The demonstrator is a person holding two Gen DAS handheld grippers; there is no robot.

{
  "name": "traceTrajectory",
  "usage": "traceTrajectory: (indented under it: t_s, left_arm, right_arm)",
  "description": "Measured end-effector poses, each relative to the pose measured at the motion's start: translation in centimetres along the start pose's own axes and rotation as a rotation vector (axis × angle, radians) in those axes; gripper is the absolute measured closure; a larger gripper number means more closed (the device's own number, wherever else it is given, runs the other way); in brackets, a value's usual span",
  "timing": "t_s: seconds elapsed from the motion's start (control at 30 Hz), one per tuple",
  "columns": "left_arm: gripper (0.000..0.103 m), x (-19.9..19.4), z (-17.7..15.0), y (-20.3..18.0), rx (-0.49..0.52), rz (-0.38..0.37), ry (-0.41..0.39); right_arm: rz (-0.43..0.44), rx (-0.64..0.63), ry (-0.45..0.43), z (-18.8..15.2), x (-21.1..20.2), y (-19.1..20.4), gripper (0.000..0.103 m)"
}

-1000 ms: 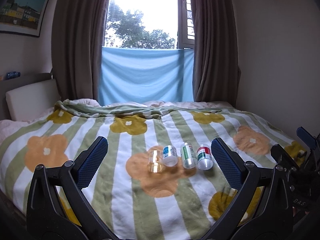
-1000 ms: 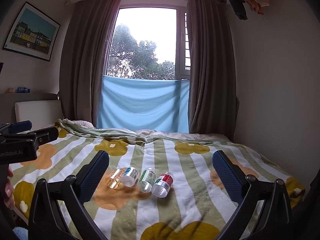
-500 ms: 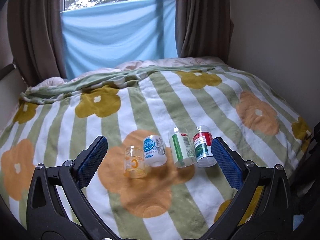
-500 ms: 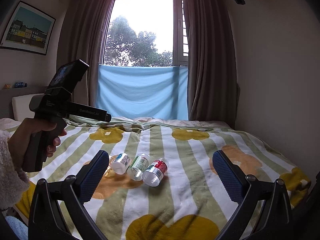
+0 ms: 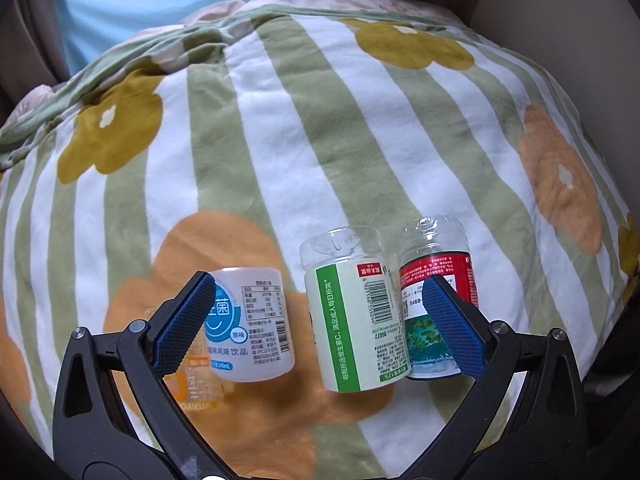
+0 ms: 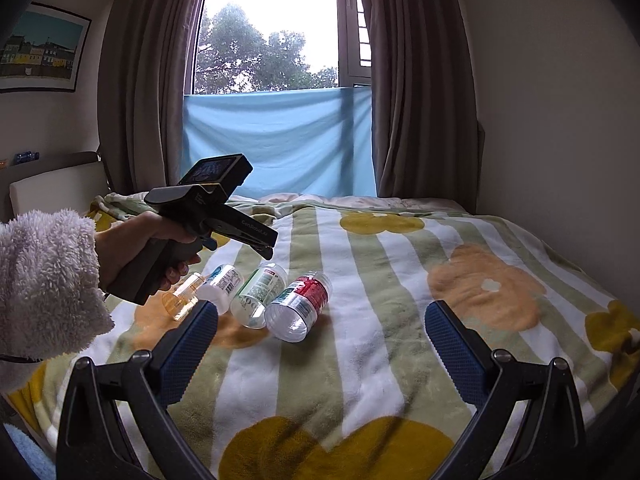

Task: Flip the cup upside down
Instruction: 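Lower the left tool onto the green-labelled clear cup and close around it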

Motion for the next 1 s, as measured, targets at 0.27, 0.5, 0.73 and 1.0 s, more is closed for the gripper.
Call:
traceTrajectory:
  t_s: [0.27, 0.5, 0.73, 1.0]
  left_arm:
    - [0.025, 4.0, 0.8, -1.2, -0.009, -0.041, 0.121]
    - [0.033, 5.9, 0.4, -2.6, 0.026, -0.032, 0.198]
    - [0.039, 6.3, -0.2, -3.0, 0.041, -0.035, 0.221]
    - [0.040, 4.8, -1.2, -2.4, 0.029, -0.056, 0.210]
  right_arm:
    - [0.011, 0.040, 0.014, -0.7, 1.0, -1.0, 0.000]
    - [0.018, 0.041, 0.003, -0.8, 0.9, -0.8, 0.000]
    - [0.023, 0.049, 0.005, -0.8, 0.8, -0.8, 0.000]
    - [0.016, 0.053, 0.001, -1.1, 1.1, -0.8, 0.000]
Point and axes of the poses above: each gripper's, at about its wrist camera, not at the fingertips, and x roughly the way its jaws point, y to its left, z to its top, the point moved 5 cm from there along x, roughly the way its jaws point, and after that the axes turned 9 degrees about z, right-handed, at the moved point
